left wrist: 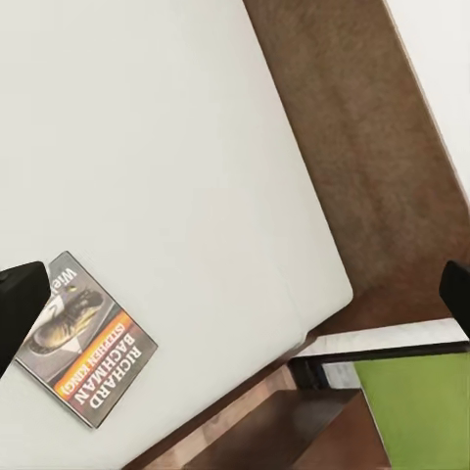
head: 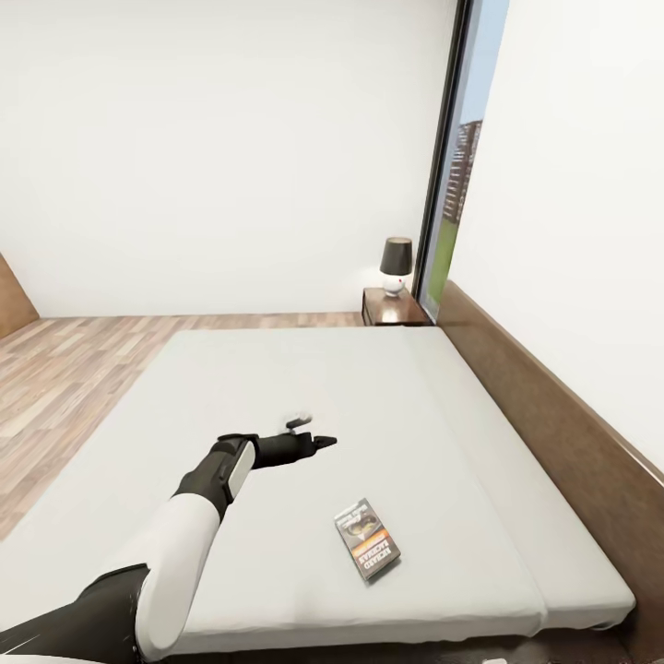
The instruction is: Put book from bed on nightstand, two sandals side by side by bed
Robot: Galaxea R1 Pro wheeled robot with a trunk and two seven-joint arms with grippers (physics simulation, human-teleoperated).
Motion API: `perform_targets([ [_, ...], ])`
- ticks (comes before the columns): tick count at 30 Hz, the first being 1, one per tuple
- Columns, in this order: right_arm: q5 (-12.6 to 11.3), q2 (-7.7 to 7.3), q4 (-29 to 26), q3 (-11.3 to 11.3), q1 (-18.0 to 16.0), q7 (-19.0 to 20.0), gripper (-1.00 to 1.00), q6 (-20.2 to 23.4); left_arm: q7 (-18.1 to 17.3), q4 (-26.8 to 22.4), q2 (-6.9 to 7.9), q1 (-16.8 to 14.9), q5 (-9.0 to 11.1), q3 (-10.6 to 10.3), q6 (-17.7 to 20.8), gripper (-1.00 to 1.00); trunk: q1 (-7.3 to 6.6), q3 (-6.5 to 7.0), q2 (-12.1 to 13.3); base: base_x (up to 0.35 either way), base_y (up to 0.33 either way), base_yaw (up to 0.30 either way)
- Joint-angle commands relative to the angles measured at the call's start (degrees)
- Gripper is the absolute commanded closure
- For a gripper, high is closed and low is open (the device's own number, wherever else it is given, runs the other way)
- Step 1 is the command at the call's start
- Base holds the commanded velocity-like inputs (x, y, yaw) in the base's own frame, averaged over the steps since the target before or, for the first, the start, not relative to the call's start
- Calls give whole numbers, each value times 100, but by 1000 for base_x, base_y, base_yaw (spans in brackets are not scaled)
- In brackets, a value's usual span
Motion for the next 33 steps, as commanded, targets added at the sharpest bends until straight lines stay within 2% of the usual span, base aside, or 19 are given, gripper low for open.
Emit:
perform_targets([
  [1, -47, 2, 18, 47, -9, 28, -100, -21, -43, -5, -8, -6, -56, 48, 36, -100, 3, -22, -13, 0, 0, 0],
  [33, -47, 2, 18, 47, -9, 28, -100, -30, -55, -2, -8, -3, -47, 49, 35, -100, 3, -309, -13, 0, 0, 0],
])
